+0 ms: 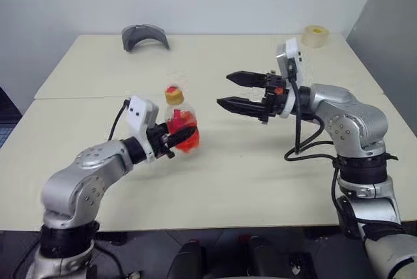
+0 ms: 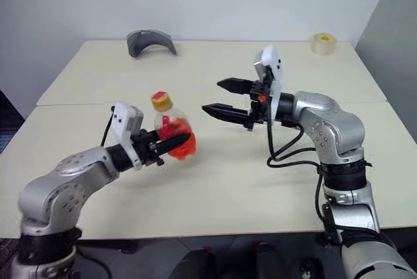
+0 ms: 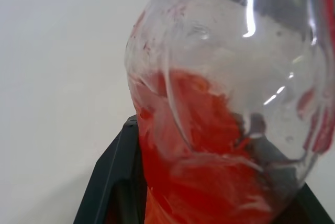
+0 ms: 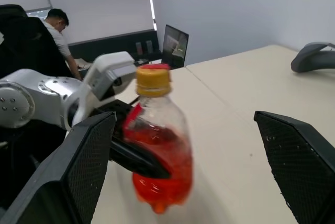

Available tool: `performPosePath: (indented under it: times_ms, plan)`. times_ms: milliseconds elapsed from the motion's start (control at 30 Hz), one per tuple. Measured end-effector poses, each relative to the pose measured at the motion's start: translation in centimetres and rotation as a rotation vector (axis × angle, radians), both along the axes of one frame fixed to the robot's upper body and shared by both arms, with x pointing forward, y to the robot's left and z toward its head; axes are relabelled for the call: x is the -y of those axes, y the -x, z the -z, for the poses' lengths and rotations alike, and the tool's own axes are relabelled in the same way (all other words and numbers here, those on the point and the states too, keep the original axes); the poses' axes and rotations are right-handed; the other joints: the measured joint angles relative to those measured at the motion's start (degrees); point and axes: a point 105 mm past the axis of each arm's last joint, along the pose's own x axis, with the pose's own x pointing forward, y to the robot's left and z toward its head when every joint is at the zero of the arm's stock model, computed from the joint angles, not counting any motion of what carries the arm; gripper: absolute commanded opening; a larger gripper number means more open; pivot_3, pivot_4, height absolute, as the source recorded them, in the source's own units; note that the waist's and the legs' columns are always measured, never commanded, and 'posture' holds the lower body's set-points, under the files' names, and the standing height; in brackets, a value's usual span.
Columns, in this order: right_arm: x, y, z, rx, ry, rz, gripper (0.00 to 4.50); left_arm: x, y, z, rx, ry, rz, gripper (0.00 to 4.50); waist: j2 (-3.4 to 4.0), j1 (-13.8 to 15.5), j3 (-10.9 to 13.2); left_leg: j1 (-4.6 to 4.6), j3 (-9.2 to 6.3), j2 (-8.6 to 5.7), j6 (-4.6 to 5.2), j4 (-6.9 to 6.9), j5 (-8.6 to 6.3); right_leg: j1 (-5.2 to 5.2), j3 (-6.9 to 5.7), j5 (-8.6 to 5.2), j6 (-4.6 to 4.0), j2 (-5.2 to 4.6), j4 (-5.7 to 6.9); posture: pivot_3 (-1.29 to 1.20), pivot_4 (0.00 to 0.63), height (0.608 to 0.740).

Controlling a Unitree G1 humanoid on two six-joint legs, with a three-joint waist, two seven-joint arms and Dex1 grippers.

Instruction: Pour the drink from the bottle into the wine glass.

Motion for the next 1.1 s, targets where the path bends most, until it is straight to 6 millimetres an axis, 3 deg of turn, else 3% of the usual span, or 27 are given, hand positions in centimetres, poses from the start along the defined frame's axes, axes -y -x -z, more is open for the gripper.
performPosePath:
  times_ms: [167, 300, 467, 833, 1100]
  plan:
    - [-1.7, -0.6, -0.7, 0.009, -0.067, 0.095, 4.50, 1.7, -2.9, -0.4, 0.070, 0.003, 0.026, 1.71, 0.00, -0.03, 0.00, 0.00, 0.03, -0.02, -0.15, 0.00, 0.09, -0.03, 0.04, 0.00, 0.00, -0.01, -0.02, 0.00, 0.150, 0.740]
    - [-2.4, -2.6, -1.9, 0.048, -0.125, 0.233, 4.50, 3.2, -4.2, 0.8, 0.070, -0.002, 0.063, 1.71, 0.00, -0.18, 0.00, -0.01, 0.05, -0.02, -0.15, -0.01, 0.09, -0.09, 0.07, 0.00, 0.00, 0.00, 0.01, 0.00, 0.150, 0.740]
    - [-2.5, -3.3, -2.0, 0.059, -0.136, 0.275, 4.50, 3.4, -4.4, 0.9, 0.082, -0.007, 0.089, 1.71, 0.00, -0.32, 0.00, -0.02, 0.08, -0.01, -0.15, -0.02, 0.09, -0.11, 0.10, 0.00, 0.00, 0.00, 0.00, 0.00, 0.150, 0.740]
    - [-4.3, -2.3, -0.7, 0.117, -0.030, 0.188, 4.50, 3.5, -4.6, 0.5, 0.097, -0.014, 0.112, 1.71, 0.00, -0.32, 0.00, -0.02, 0.06, -0.01, -0.14, -0.01, 0.08, -0.10, 0.08, 0.00, 0.00, 0.00, 0.02, 0.00, 0.150, 0.740]
    - [-4.4, -3.9, 0.7, 0.108, 0.002, 0.218, 4.50, 4.0, -4.7, 0.5, 0.094, 0.001, 0.118, 1.71, 0.00, -0.33, 0.00, -0.02, 0.07, -0.01, -0.14, -0.01, 0.09, -0.10, 0.08, 0.00, 0.00, 0.00, 0.02, 0.00, 0.150, 0.740]
